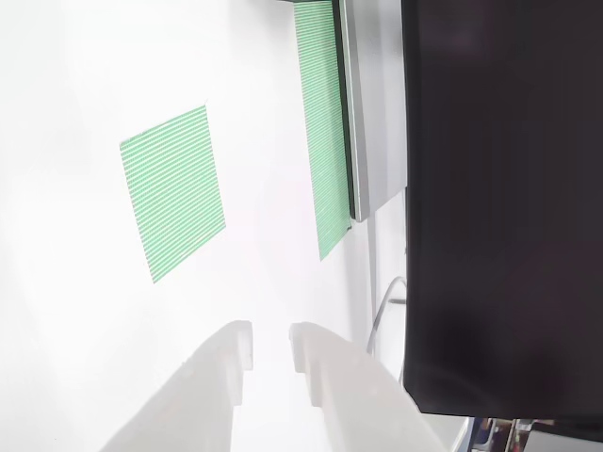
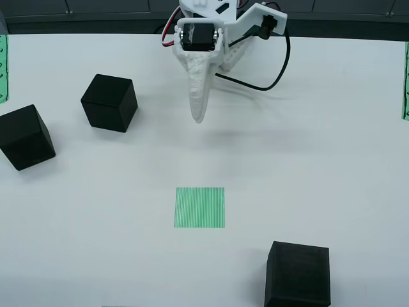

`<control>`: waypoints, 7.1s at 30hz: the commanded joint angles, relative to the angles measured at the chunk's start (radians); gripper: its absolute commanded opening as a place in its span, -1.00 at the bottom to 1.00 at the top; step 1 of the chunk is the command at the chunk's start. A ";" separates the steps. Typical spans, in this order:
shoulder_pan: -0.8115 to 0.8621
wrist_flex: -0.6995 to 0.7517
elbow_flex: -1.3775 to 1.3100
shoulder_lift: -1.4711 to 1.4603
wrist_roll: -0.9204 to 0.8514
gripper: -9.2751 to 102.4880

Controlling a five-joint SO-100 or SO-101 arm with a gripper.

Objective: Stack 3 Blocks on the chosen place.

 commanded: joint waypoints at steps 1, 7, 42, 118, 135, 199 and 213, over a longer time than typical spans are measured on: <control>-0.015 -0.012 0.031 0.018 -0.003 -0.84; -0.048 -0.020 0.034 0.018 -0.008 -0.84; -0.143 -0.172 -0.983 -1.371 -1.204 -0.24; -0.166 0.110 -1.643 -1.951 -1.447 -0.46; 0.051 -0.029 -1.108 -1.559 -1.726 -0.46; 0.114 -0.325 -0.822 -1.425 -1.756 -0.24; 0.115 0.440 -1.066 -1.236 -1.634 -0.24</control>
